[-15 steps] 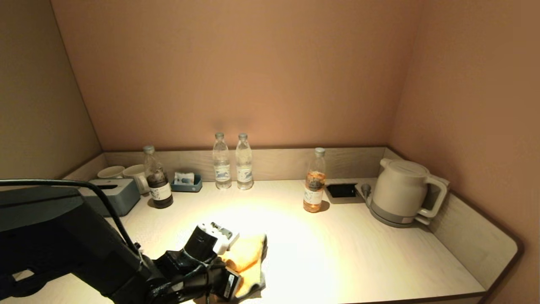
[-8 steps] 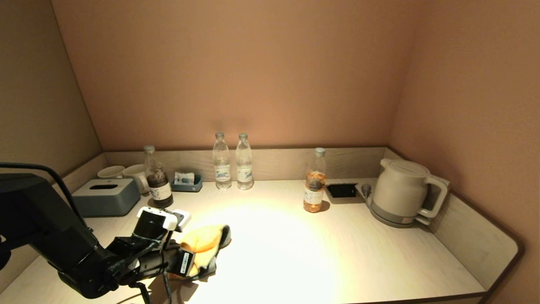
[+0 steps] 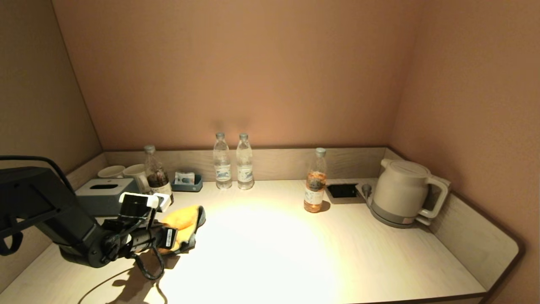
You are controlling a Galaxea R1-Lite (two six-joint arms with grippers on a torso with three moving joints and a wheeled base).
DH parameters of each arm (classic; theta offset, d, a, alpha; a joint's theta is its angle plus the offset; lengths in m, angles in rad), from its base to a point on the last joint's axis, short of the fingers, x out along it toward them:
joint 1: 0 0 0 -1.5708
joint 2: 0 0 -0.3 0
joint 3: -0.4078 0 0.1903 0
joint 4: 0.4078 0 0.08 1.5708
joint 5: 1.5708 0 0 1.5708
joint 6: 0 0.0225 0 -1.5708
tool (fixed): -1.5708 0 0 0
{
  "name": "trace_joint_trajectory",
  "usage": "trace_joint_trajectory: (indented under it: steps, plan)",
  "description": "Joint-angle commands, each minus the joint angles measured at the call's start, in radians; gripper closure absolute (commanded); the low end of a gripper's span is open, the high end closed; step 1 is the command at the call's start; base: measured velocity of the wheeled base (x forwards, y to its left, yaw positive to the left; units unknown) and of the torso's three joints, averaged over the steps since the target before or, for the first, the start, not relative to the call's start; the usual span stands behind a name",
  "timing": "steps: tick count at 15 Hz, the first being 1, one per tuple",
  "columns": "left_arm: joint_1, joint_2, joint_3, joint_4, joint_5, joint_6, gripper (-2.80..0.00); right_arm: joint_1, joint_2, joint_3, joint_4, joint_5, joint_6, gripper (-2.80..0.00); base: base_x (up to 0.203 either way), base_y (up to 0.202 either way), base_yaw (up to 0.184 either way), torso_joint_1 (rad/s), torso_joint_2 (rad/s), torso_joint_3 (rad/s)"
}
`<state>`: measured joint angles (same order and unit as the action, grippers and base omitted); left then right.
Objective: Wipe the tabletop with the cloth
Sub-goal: Sweep the stains on the table
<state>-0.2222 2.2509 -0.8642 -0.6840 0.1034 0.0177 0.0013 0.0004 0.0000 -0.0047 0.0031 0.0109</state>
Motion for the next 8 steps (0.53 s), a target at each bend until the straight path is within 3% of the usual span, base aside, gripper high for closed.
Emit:
trace_joint_trajectory:
  steps: [1,4,8]
  plan:
    - [-0.023,0.049,-0.049,0.000,-0.001,-0.001,0.00,0.000,0.000,0.000,0.000,0.000,0.000,0.00,0.000,0.000,0.000,0.000,0.00,0.000]
    - [-0.050,0.057,-0.066,-0.002,-0.001,0.000,0.00,0.000,0.000,0.000,0.000,0.000,0.000,0.00,0.000,0.000,0.000,0.000,0.00,0.000]
    - [-0.338,0.078,-0.157,-0.003,0.001,0.002,0.00,0.000,0.000,0.000,0.000,0.000,0.000,0.00,0.000,0.000,0.000,0.000,0.00,0.000]
